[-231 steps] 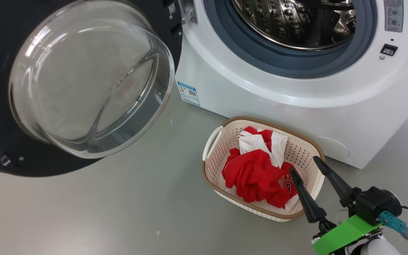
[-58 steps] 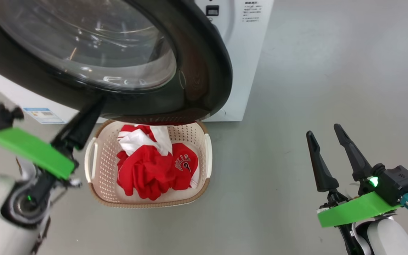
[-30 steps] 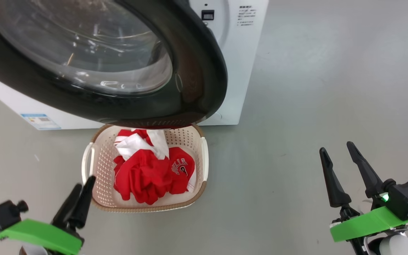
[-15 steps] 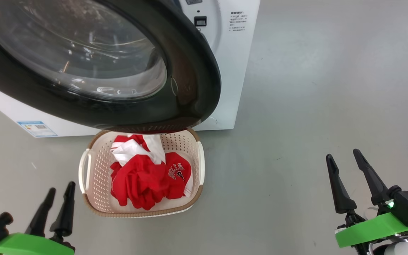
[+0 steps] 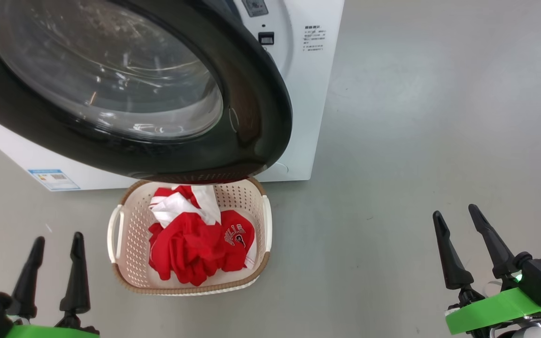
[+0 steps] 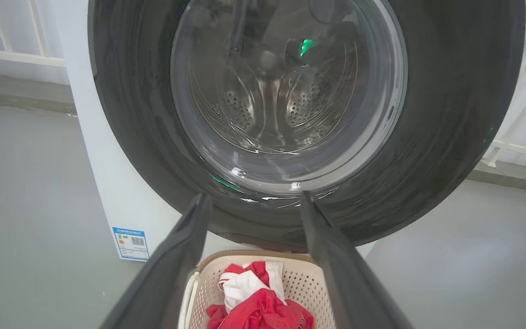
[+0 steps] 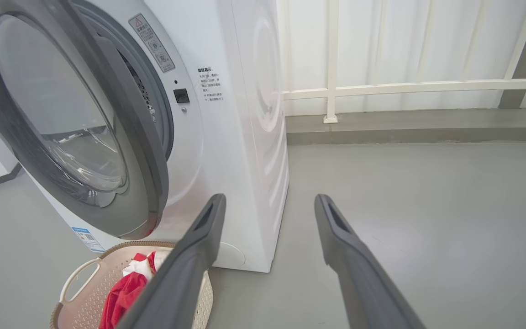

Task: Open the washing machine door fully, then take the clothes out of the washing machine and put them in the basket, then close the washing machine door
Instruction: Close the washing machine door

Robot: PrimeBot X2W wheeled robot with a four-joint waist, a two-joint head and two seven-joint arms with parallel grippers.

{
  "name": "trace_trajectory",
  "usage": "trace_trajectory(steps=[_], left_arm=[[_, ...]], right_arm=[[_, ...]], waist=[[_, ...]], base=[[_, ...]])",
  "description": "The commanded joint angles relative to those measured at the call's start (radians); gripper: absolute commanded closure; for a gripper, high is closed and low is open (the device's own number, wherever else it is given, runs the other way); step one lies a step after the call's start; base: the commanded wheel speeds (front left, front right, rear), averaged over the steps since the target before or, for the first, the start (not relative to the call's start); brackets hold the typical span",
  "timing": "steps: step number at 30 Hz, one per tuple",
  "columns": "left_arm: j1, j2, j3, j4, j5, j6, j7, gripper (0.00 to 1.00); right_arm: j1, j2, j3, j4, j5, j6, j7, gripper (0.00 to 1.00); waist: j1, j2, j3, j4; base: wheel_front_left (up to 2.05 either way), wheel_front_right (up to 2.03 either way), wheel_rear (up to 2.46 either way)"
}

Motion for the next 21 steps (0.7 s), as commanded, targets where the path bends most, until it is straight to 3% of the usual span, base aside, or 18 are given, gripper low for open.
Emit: trace_trajectory(steps=[1, 10, 21], left_arm=[[0.002, 0.000, 0.058, -0.043, 0.036, -0.006, -0.010, 0.00], [0.047, -0.055, 0.097, -0.080, 0.203, -0.006, -0.010, 0.00], [0.048, -0.083, 0.120, -0.057, 0.232, -0.006, -0.010, 0.00]], right_arm=[[0.002, -0.012, 0.018, -0.025, -0.001, 0.006, -0.006, 0.00], [0.015, -0.009, 0.018, -0.023, 0.001, 0.006, -0.006, 0.00], [0.010, -0.004, 0.009, -0.025, -0.001, 0.006, -0.006, 0.00]], waist=[[0.0000, 0.0000, -0.004, -0.001], [0.0000, 0.0000, -0.016, -0.008], [0.0000, 0.0000, -0.007, -0.006]], base=[[0.00, 0.00, 0.00], [0.00, 0.00, 0.00], [0.00, 0.00, 0.00]])
